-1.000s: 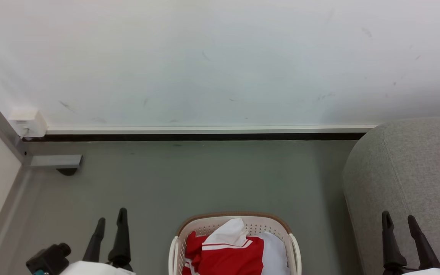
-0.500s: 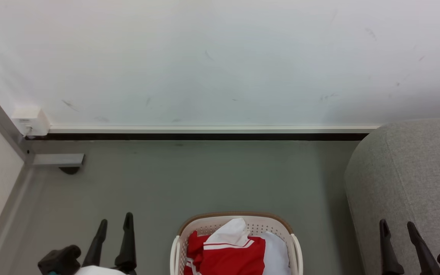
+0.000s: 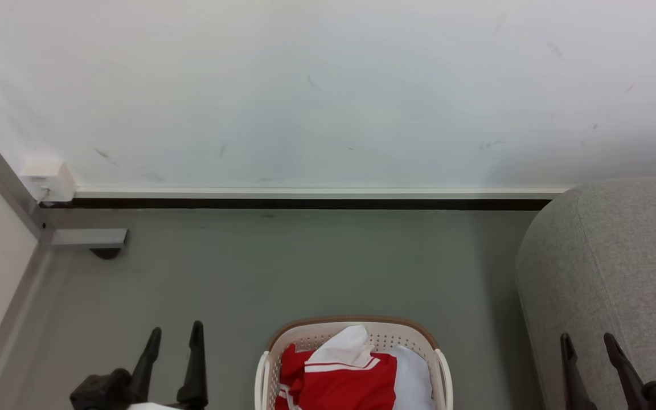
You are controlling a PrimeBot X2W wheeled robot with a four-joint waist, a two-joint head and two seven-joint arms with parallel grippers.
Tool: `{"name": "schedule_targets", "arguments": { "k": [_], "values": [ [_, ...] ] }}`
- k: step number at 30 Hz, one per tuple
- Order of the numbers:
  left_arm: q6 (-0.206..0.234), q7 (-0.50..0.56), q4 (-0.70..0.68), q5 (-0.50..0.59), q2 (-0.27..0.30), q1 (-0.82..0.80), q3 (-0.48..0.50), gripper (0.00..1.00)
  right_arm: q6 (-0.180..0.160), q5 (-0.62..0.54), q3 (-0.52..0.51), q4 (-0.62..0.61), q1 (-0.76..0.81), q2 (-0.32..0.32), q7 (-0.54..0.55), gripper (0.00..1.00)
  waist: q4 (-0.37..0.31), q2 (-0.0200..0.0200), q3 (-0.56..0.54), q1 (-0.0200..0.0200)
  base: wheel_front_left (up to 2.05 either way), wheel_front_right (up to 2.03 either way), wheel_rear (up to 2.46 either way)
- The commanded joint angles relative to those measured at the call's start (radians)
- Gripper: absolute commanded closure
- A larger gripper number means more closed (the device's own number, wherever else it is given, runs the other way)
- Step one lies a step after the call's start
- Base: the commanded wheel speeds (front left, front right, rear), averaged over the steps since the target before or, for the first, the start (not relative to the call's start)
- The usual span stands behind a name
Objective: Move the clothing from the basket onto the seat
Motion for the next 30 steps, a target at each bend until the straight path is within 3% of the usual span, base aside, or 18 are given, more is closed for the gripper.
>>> {"name": "schedule_targets", "arguments": {
  "k": [1,30],
  "values": [
    [0.003,-0.011,-0.006,0.039,0.009,0.008,-0.001,0.00,-0.002,-0.034,-0.001,-0.002,0.010,-0.010,-0.011,0.00,0.001,0.0000,-0.001,0.0000,0.00,0.00,0.00],
    [0.011,-0.054,-0.014,0.214,0.009,0.020,-0.020,0.00,-0.002,-0.220,0.000,-0.002,0.023,-0.010,-0.054,0.00,0.003,0.0000,0.003,0.0000,0.00,0.00,0.00]
  ]
}}
